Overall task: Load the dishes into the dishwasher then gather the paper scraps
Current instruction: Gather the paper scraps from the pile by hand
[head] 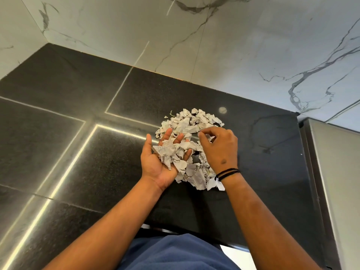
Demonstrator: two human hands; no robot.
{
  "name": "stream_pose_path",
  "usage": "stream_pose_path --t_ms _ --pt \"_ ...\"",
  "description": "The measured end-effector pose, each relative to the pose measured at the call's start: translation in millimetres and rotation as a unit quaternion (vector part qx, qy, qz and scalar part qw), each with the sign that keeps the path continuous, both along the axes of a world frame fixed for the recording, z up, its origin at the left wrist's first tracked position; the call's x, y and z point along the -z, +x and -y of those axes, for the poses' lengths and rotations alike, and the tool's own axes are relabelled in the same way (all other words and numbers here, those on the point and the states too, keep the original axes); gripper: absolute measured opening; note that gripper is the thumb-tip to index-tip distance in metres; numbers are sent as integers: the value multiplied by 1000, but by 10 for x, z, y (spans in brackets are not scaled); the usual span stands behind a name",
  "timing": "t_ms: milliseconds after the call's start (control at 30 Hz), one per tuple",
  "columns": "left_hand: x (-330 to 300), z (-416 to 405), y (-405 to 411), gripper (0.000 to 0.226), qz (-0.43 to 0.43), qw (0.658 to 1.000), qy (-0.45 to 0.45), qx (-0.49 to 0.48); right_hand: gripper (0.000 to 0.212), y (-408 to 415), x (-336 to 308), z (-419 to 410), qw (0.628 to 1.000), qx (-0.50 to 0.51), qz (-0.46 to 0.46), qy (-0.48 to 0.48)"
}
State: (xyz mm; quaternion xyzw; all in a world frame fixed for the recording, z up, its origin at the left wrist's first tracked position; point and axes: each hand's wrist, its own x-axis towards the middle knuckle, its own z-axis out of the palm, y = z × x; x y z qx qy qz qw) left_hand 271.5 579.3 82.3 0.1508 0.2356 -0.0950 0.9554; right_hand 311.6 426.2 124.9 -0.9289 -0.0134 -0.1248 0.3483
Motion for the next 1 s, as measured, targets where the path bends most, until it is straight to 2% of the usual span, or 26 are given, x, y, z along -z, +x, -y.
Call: stream_pose_path --t_ms 67,200,267,333,400,500,567,667,733,800,867,1000 --pt "-18 74 -14 68 7 1000 -6 12 13 -55 -91 -130 998 -48 30 39" --pt "-76 196 -68 72 23 999 -23 38 22 -155 -107 -268 992 -128 4 10" --pt "-105 211 -85 68 28 999 -15 32 17 -165 -136 -150 992 -109 36 57" --pt "-132 200 -109 66 25 1000 1 10 14 -112 -138 108 993 -48 52 89" --pt "-140 179 -146 67 18 1000 -1 -15 13 -42 -75 417 998 -15 -3 66" --pt "-135 200 -240 69 12 999 -3 -52 12 -58 101 769 993 -48 -103 -13" --pt "-134 219 -301 69 14 997 -4 -72 12 -119 210 895 988 -69 -129 -49" --pt "-134 276 -409 70 19 994 -12 -102 24 -159 326 985 974 -122 -161 -100" --pt "-132 312 -471 71 23 993 -14 -115 35 -145 374 965 952 -163 -188 -178" --pt "-133 361 -533 71 21 991 -12 -133 33 -127 426 939 942 -179 -167 -232" --pt "-152 428 -578 71 16 988 -8 -150 25 -105 465 934 947 -172 -128 -238" --pt "-200 606 -605 72 5 983 -2 -183 16 -73 407 986 972 -151 -73 -166"
